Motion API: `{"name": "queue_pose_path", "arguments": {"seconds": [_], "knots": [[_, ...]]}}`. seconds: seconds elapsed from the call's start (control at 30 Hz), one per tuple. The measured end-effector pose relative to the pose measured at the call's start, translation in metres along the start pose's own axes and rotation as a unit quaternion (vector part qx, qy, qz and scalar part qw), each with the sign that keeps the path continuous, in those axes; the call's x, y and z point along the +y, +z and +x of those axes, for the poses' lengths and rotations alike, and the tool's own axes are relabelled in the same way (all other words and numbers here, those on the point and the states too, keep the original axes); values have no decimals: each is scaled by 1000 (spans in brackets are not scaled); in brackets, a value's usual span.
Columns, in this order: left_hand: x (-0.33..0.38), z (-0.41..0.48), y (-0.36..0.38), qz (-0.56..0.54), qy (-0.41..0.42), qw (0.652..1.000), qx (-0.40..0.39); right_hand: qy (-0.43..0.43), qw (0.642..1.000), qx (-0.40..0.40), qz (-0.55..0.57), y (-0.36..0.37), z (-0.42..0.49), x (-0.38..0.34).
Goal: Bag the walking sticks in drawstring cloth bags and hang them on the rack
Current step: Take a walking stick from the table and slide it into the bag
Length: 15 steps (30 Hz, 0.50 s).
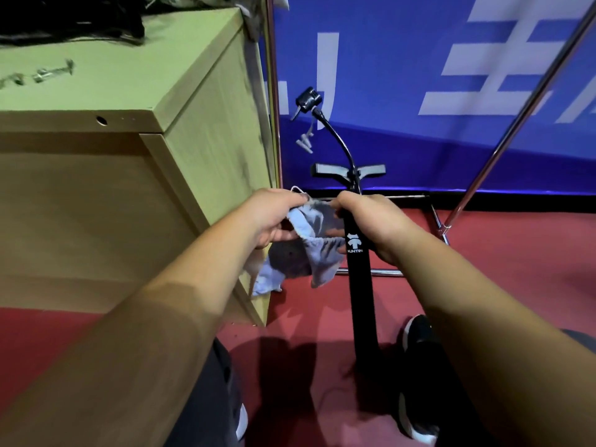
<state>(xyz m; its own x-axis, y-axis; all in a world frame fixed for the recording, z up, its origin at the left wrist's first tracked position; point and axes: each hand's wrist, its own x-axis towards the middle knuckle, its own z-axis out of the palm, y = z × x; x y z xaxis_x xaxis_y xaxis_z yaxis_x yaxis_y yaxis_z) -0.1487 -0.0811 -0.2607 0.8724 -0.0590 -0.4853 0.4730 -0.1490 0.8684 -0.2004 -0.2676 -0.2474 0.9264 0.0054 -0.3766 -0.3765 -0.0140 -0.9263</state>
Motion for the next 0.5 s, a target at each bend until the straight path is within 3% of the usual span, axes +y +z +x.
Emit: {"name": "queue_pose_path", "arguments": {"seconds": [0.23, 0.5], "knots": [[-1, 7, 2, -44, 0, 999, 31, -46, 998, 29, -12, -9, 5, 3], [5, 18, -5, -124, -26, 990, 57, -34, 988, 36, -146, -25, 0, 11]]}}
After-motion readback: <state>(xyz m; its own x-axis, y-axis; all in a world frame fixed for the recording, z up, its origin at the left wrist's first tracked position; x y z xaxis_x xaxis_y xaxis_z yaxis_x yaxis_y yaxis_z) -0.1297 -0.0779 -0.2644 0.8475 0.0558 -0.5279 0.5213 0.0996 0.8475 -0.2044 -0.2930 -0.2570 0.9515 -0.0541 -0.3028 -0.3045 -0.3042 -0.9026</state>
